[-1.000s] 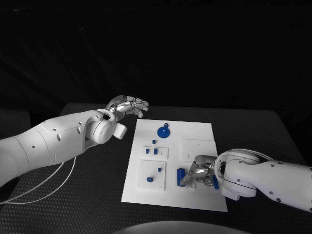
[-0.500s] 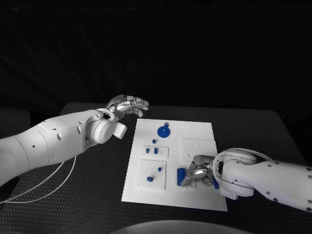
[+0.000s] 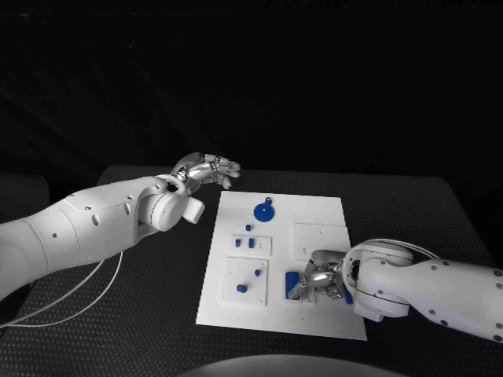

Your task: Assemble the parts on the task board

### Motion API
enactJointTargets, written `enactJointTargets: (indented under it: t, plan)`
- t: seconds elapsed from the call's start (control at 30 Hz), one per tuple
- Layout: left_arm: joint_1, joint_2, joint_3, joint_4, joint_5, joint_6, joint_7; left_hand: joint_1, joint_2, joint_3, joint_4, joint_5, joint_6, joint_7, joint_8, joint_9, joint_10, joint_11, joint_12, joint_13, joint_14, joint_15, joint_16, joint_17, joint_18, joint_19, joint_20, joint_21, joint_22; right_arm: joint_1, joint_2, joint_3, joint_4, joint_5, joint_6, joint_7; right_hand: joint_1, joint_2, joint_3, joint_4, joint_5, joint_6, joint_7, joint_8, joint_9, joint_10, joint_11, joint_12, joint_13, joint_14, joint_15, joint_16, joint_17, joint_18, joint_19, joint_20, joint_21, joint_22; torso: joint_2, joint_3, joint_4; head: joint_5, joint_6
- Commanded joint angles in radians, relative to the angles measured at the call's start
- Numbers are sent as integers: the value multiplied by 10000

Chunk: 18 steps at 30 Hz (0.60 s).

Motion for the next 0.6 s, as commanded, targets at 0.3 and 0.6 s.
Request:
enactJointTargets:
  t: [0.3,0.6]
  plan:
    - [5,16,6,12,57,125,41,-56,-2,10,52,32,-63,-13,57,-15,-73,-12,17,-3,58,16,-43,19,89,65,-20,-66,21,-14,-368,-11,94,-212,-29,45,-227,-301,-374,-8,-10,-1,59,14,35,30,-37,-77,37,47,-39,-68,31,294,-6,-30,1,74,-1,0,5,-7,15]
    - [5,-6,5,-9,56,119,47,-61,-6,8,57,31,-62,-13,60,-15,-72,-12,18,-3,57,17,-47,23,88,65,-19,-69,26,235,-1054,250,609,174,-799,960,-456,-260,-882,-168,1,-101,66,-11,85,-22,-33,-110,78,21,-49,-133,36,294,-77,-97,-67,51,-4,10,-15,-73,111]
